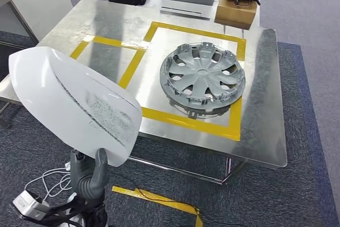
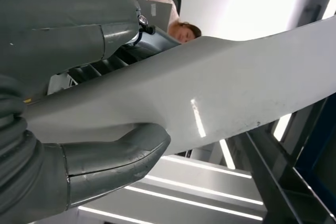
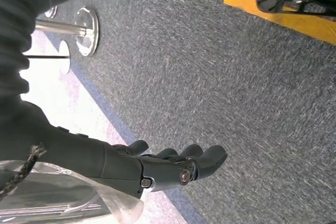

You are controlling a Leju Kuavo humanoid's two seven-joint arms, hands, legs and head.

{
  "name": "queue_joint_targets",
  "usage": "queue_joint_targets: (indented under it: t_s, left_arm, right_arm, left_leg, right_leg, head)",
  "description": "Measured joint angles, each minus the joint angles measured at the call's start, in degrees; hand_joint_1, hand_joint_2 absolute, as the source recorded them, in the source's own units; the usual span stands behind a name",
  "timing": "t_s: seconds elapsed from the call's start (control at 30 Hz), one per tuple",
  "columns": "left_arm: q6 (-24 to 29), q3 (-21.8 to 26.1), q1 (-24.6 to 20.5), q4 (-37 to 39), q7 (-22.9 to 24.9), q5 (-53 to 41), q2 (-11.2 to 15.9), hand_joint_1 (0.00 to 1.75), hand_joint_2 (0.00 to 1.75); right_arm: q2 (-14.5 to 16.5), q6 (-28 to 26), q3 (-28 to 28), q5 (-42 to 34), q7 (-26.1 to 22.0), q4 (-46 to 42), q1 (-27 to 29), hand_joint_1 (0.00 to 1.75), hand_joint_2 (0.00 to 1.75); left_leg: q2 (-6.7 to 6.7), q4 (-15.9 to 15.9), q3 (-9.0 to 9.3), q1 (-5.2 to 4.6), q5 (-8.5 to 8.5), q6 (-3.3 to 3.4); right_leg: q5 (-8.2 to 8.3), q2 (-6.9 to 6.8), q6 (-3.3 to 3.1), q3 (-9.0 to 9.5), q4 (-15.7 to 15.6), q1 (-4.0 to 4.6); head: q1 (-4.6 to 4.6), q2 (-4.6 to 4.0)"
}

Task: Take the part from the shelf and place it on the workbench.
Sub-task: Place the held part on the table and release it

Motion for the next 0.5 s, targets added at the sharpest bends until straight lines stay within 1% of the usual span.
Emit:
queue_joint_targets:
  t_s: [0.03,0.07,0.1,0.13,0.17,0.2,0.27,0.3,0.33,0.37,0.43,0.47,0.5]
  left_arm:
    - [0.51,0.02,0.0,0.13,0.15,-0.21,-0.02,1.75,1.75]
    - [1.07,0.04,-0.01,0.25,0.31,-0.38,-0.05,1.75,1.75]
    - [1.56,0.06,-0.02,0.35,0.42,-0.53,-0.09,1.75,1.75]
    - [1.94,0.08,-0.04,0.43,0.49,-0.66,-0.11,1.75,1.75]
    - [2.15,0.09,-0.06,0.47,0.51,-0.74,-0.12,1.75,1.75]
    - [2.27,0.09,-0.07,0.49,0.5,-0.8,-0.11,1.75,1.75]
    - [2.4,0.11,-0.1,0.5,0.48,-0.85,-0.1,1.75,1.75]
    - [2.45,0.11,-0.14,0.5,0.44,-0.85,-0.1,1.75,1.75]
    - [2.53,0.12,-0.18,0.5,0.4,-0.85,-0.09,1.75,1.75]
    - [2.66,0.12,-0.18,0.51,0.37,-0.84,-0.07,1.75,1.75]
    - [2.97,0.16,-0.11,0.55,0.33,-0.76,-0.04,1.75,1.75]
    - [3.12,0.19,-0.05,0.58,0.33,-0.71,-0.03,1.75,1.75]
    - [3.21,0.23,-0.02,0.61,0.33,-0.67,-0.02,1.75,1.75]
  right_arm:
    - [0.0,-0.01,-0.01,-0.11,0.02,0.0,0.08,0.0,1.75]
    - [-0.01,-0.03,-0.01,-0.2,0.05,-0.01,0.08,0.0,1.75]
    - [-0.03,-0.05,-0.01,-0.27,0.08,-0.01,0.03,0.0,1.75]
    - [-0.05,-0.07,-0.01,-0.32,0.09,-0.01,-0.04,0.0,1.75]
    - [-0.07,-0.09,0.0,-0.35,0.11,-0.01,-0.1,0.0,1.75]
    - [-0.09,-0.11,-0.01,-0.39,0.12,-0.01,-0.13,0.0,1.75]
    - [-0.08,-0.13,-0.02,-0.45,0.11,-0.01,-0.08,0.0,1.75]
    - [-0.07,-0.13,-0.03,-0.47,0.09,-0.01,-0.04,0.0,1.75]
    - [-0.07,-0.13,-0.04,-0.47,0.05,-0.01,-0.04,0.0,1.75]
    - [-0.07,-0.13,-0.04,-0.45,0.01,-0.01,-0.05,0.0,1.75]
    - [-0.07,-0.13,-0.04,-0.45,-0.04,-0.01,-0.11,0.0,1.75]
    - [-0.07,-0.13,-0.04,-0.47,-0.04,-0.01,-0.1,0.0,1.75]
    - [-0.07,-0.13,-0.04,-0.49,-0.03,0.0,-0.08,0.0,1.75]
  left_leg:
    - [-0.02,0.05,0.43,-0.08,-0.03,-0.06]
    - [-0.09,0.05,0.88,-0.14,-0.31,-0.13]
    - [-0.15,0.06,1.2,-0.27,-0.58,-0.31]
    - [-0.19,0.11,1.37,-0.36,-0.83,-0.53]
    - [-0.18,0.14,1.39,-0.43,-0.95,-0.81]
    - [-0.16,0.11,1.32,-0.46,-1.0,-1.09]
    - [-0.13,0.11,1.39,-0.43,-1.2,-1.7]
    - [-0.12,0.71,1.25,-0.4,-1.77,-2.03]
    - [-0.12,2.29,0.64,-0.34,-2.83,-2.38]
    - [-0.12,5.11,-0.64,-0.17,-4.37,-2.71]
    - [-0.11,12.7,-4.5,0.16,-7.57,-3.21]
    - [-0.11,15.37,-6.0,0.33,-8.11,-3.39]
    - [-0.11,15.98,-6.57,0.48,-7.44,-3.51]
  right_leg:
    - [1.97,0.0,-0.18,0.81,-2.33,0.03]
    - [4.47,-0.01,-0.46,2.37,-6.23,0.09]
    - [6.25,-0.01,-0.77,4.1,-9.96,0.22]
    - [7.25,-0.01,-1.07,5.65,-13.16,0.35]
    - [7.49,0.03,-1.28,6.61,-15.02,0.47]
    - [7.1,0.09,-1.42,7.01,-15.57,0.57]
    - [7.04,0.17,-1.72,7.35,-16.17,0.37]
    - [7.06,0.13,-1.95,7.59,-16.44,0.21]
    - [7.06,0.06,-2.19,7.84,-16.71,0.03]
    - [7.01,-0.02,-2.41,8.04,-16.83,-0.06]
    - [6.83,-0.1,-2.67,8.19,-16.82,-0.08]
    - [6.74,-0.1,-2.7,8.27,-16.81,-0.08]
    - [6.65,-0.08,-2.66,8.38,-16.79,-0.09]
  head:
    - [-0.01,0.0]
    - [0.03,0.0]
    - [0.06,0.0]
    - [0.09,0.0]
    - [0.1,0.0]
    - [0.07,0.0]
    - [0.02,0.0]
    - [-0.07,0.0]
    - [-0.19,0.0]
    - [-0.3,0.0]
    - [-0.41,0.0]
    - [-0.4,0.0]
    - [-0.4,0.0]
